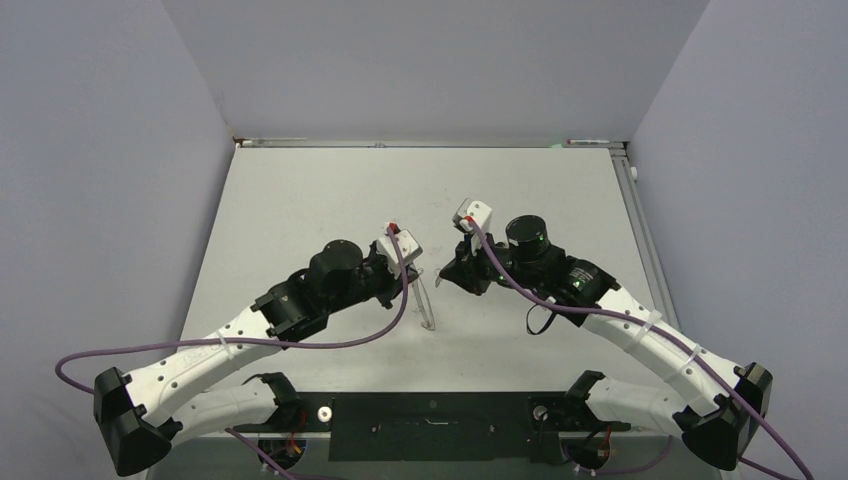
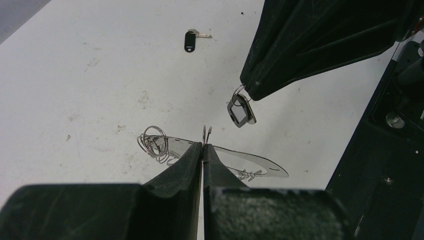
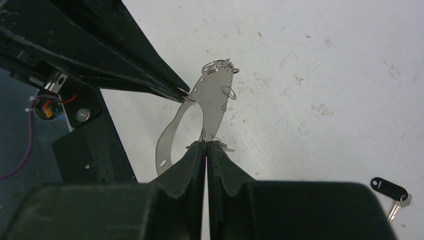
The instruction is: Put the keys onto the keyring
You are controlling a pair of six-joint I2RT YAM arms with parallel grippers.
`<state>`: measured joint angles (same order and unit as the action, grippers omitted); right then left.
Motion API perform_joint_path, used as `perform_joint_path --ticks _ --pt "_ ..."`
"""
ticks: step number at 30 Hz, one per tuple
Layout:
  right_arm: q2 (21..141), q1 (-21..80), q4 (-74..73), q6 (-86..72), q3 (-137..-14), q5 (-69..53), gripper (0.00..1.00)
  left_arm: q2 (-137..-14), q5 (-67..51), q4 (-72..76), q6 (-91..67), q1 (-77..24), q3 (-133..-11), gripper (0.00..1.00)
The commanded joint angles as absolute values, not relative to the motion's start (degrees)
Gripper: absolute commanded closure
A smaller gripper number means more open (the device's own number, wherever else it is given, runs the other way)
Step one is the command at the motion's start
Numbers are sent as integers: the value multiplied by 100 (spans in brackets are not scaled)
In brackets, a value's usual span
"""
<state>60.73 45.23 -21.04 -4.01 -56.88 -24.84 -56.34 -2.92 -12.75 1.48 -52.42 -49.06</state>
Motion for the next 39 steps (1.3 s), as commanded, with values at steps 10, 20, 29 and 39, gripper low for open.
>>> perform_joint_path --ticks 10,20,29,39 --pt "6003 4908 -1633 -158 -5899 -2413 95 -5695 -564 -829 -191 -5247 -5140 100" --pt "6037 4937 -1382 -174 -5761 -2278 95 -5644 -642 -804 -237 -5252 -5133 100" --pt "6086 4945 -1366 -202 -5682 -2298 95 -5618 -617 -809 -237 -5247 -5124 100" --pt "6078 4954 -1285 -289 -5530 -2337 95 -5607 -612 -797 -237 -5247 -5124 100"
